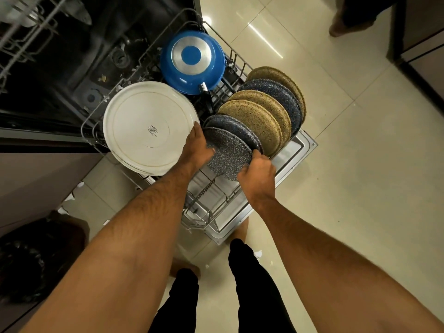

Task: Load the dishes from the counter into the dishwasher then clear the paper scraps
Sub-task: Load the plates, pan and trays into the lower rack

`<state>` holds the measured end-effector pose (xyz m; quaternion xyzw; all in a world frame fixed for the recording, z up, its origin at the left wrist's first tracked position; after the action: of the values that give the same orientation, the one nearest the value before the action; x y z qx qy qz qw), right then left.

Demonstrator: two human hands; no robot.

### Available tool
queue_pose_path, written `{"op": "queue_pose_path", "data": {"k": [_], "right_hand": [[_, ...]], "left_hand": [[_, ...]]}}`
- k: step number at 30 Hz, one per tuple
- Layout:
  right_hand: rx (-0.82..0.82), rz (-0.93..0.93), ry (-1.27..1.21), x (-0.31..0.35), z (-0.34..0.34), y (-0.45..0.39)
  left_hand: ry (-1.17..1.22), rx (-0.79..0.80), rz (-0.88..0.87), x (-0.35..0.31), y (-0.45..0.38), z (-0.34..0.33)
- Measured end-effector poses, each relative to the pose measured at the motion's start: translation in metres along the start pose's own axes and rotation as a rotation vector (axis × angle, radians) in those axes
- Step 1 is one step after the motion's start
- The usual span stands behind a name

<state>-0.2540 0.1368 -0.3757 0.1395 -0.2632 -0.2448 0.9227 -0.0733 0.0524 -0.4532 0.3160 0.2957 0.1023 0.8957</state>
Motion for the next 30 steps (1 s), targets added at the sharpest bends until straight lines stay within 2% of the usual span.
{"op": "queue_pose_path", "data": {"k": [13,19,23,28,30], "right_hand": [[-0.038,0.039,-0.006,0.006,0.001,0.03],[-0.016,0.121,0.048,0.026,0.011,0.062],[-0.014,0.254,0.122,0.075,0.03,0.093],[-0.069,0.507,0.178,0.175,0.065,0.144],[-0.081,0.559,0.228,0.198,0.07,0.15]], "left_hand": [[-0.003,-0.131,-0.1,0.004,0.039,0.026],[-0.147,-0.224,-0.117,0.017,0.098,0.06],[-0.33,-0.404,-0.184,0.024,0.158,0.114],[-0.359,-0.594,-0.187,0.04,0.231,0.205],[-0.374,-0.622,-0.176,0.044,0.247,0.227]]}}
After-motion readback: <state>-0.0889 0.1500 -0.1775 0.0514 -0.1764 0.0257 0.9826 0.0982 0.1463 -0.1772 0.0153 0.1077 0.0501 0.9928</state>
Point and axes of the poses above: each hand's wrist, its own y-axis away from the middle knuckle, its own z-axis out of the back of the hand, x = y × z, the point moved 8 cm from there along -y, towards the middle knuckle, and after that the axes turned 5 degrees about -x, right-handed, at the moved point
